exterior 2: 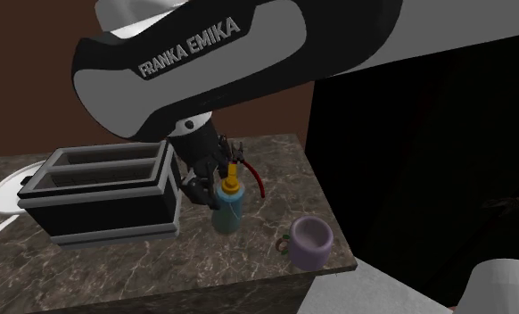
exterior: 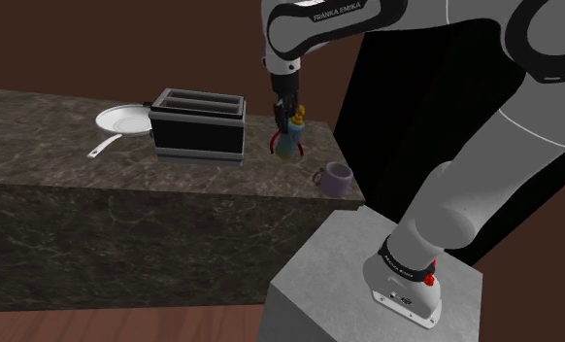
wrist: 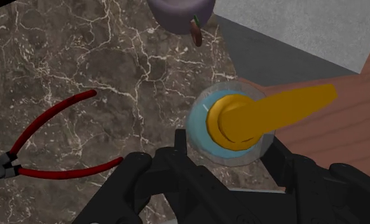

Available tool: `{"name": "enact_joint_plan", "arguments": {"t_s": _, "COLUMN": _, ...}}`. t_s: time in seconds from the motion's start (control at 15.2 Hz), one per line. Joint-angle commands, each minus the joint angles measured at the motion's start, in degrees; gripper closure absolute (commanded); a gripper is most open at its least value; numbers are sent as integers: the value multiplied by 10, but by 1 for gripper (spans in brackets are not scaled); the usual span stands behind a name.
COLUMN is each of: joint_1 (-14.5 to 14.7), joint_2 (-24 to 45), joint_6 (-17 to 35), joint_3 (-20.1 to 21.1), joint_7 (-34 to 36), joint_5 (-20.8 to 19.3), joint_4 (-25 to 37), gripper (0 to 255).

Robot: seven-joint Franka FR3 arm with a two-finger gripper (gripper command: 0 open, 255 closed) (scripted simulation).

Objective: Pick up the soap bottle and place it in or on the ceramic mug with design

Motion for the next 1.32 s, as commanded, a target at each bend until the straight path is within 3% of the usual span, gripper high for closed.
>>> {"name": "enact_joint_plan", "arguments": {"t_s": 0.0, "joint_1": 0, "joint_2": -4, "joint_6": -17, "joint_3": 0, "joint_7": -2, "joint_5": 0, "joint_4": 13, "gripper": 255}}
{"name": "enact_joint_plan", "arguments": {"t_s": 0.59, "joint_1": 1, "joint_2": -13, "joint_6": -81, "joint_3": 1, "joint_7": -8, "joint_5": 2, "joint_4": 68, "gripper": 255}}
{"name": "enact_joint_plan", "arguments": {"t_s": 1.25, "joint_1": -36, "joint_2": -203, "joint_6": -106, "joint_3": -47, "joint_7": -84, "joint_5": -38, "joint_4": -87, "gripper": 255}}
